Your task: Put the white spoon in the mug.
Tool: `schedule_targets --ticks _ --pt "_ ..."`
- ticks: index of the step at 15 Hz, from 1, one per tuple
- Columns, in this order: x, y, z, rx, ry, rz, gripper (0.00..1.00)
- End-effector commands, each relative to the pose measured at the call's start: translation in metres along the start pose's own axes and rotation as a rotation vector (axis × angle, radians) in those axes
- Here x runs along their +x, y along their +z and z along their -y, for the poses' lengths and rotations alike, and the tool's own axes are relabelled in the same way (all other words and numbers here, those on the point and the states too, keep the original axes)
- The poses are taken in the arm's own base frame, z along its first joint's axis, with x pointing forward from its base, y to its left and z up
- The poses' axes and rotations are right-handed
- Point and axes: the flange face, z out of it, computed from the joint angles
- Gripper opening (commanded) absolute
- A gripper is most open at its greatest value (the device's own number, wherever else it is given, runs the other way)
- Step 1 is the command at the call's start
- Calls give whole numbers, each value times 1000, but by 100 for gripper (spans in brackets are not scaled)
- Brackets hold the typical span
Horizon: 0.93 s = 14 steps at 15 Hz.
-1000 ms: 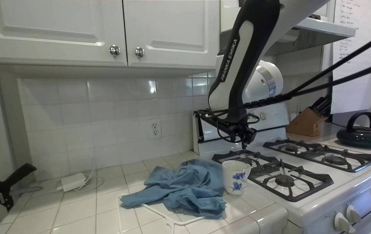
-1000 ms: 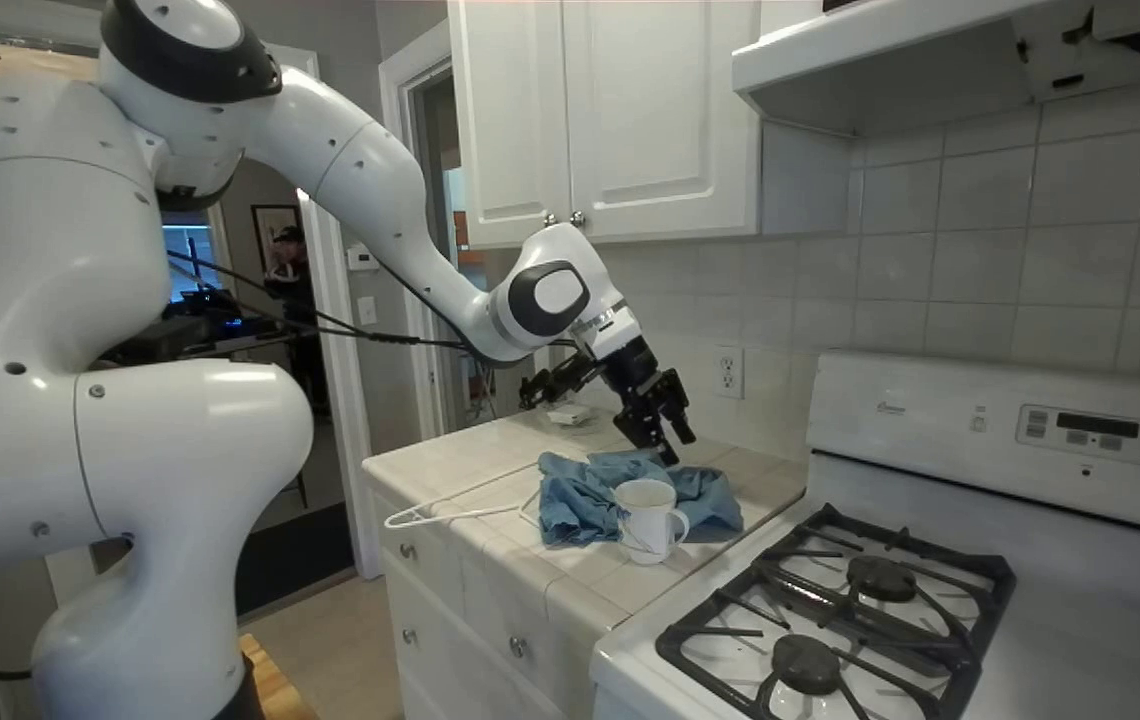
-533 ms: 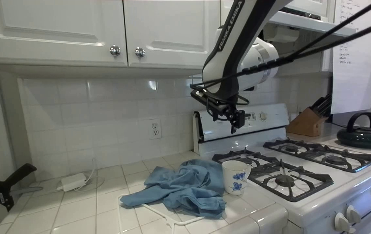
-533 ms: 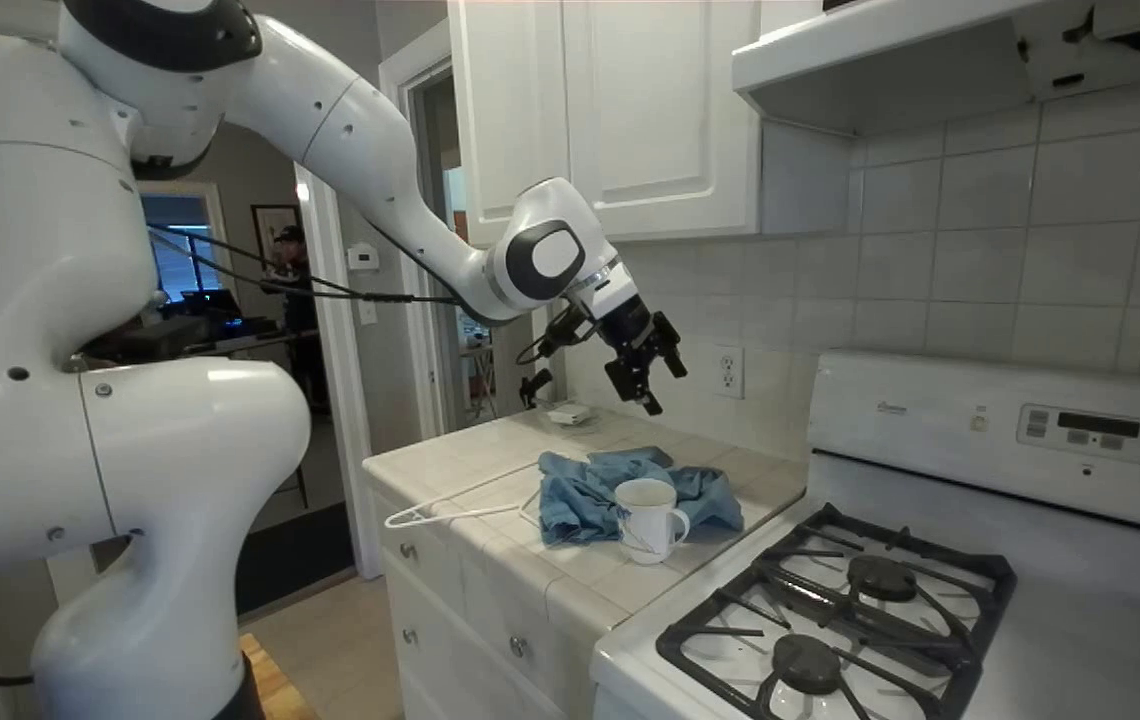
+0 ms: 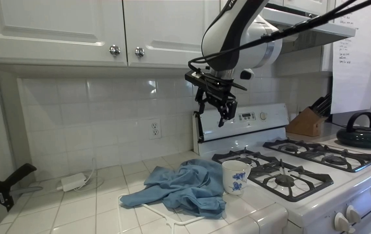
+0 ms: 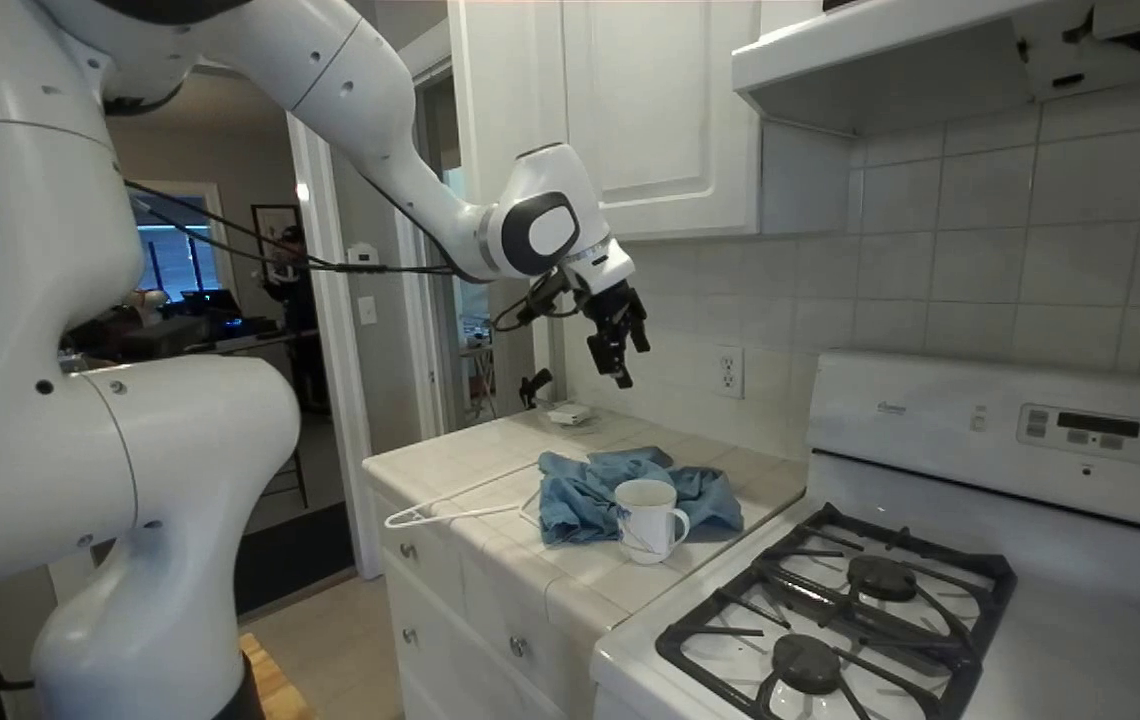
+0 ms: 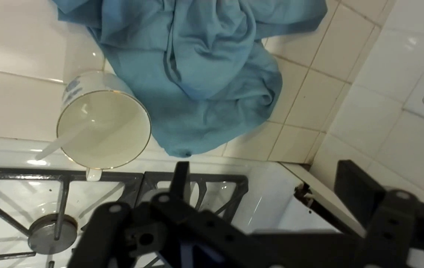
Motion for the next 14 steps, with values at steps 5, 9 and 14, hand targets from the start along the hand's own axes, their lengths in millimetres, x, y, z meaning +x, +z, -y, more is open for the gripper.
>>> schedule_targets --ticks 5,9,14 --pt "4 -18 22 -78 -142 328 100" --pt "13 -31 20 -168 -239 497 100" --pt "19 -27 14 -203 -271 501 100"
